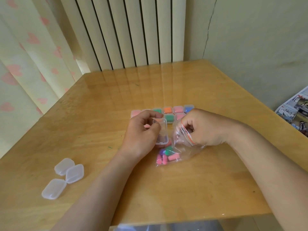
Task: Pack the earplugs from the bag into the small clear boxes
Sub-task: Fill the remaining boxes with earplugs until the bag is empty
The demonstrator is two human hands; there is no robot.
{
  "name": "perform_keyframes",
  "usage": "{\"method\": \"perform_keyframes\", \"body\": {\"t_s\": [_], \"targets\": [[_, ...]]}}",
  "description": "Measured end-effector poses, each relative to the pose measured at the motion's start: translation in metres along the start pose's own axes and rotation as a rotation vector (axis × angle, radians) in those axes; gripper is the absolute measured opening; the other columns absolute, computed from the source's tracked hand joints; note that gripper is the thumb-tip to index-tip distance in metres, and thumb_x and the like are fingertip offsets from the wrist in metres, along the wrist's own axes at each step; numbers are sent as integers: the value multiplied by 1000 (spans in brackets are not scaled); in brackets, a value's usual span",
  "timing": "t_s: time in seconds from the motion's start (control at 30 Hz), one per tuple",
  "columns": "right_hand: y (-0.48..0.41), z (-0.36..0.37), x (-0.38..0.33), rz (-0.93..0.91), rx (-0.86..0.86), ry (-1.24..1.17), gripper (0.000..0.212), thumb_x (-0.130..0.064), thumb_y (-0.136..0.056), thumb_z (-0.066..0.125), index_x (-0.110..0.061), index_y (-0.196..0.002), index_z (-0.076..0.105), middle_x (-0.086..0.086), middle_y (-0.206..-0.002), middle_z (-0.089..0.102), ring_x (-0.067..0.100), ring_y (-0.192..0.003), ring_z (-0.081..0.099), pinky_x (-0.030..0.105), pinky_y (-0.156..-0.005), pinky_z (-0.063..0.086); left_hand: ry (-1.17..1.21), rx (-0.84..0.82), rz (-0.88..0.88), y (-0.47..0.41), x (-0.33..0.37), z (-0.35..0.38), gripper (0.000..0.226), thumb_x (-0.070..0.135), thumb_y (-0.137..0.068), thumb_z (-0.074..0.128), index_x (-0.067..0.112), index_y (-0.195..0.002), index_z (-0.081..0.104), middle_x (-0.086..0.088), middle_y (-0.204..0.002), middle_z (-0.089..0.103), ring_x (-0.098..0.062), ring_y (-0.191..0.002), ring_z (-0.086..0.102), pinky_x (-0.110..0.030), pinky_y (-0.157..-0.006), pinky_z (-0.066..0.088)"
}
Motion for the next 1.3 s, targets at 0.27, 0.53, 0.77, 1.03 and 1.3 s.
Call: {"method": "perform_keyframes", "body": {"t_s": [0.27,0.53,0.77,1.03,1.3], "targets": [[-5,3,4,15,-42,97,17,-22,-76,76,-16,-61,70,13,-77,69,29,-72,63,46,-69,55,-12,23,-12,1,3,0,24,-1,-92,54,18,-95,69,-19,-89,62,-17,-59,62,-22,-52,53],[1,7,-4,-8,-179,59,9,-20,-76,86,-19,-78,78,-4,-81,72,10,-71,62,37,-73,55,-42,28,12,1,5,0,28,1,-91,54,25,-90,69,-20,-92,64,-44,-79,66,-48,-67,59],[2,10,-8,16,-200,68,7,-16,-77,83,-18,-77,76,-7,-78,69,2,-66,56,25,-66,48,-33,53,81,5,9,1,30,2,-95,52,27,-89,66,2,-80,59,-41,-62,69,-49,-60,59],[2,12,-9,49,-188,80,22,-19,-78,84,-28,-63,69,-12,-63,59,1,-58,49,22,-60,42,-14,27,129,8,10,5,29,-1,-93,56,25,-90,68,-19,-89,61,-47,-63,60,-50,-54,52],[4,13,-10,53,-221,107,9,-23,-78,84,-19,-77,76,0,-74,68,3,-64,53,30,-65,47,-15,-16,98,8,4,7,24,0,-94,55,19,-95,69,-9,-81,58,-41,-52,53,-56,-52,48]]}}
Point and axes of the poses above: each hand's wrist, its own y-axis away from the middle knuckle, its own z-axis out of the palm, x = y × z, the point moved 5 cm from there along -y, towards the middle knuckle
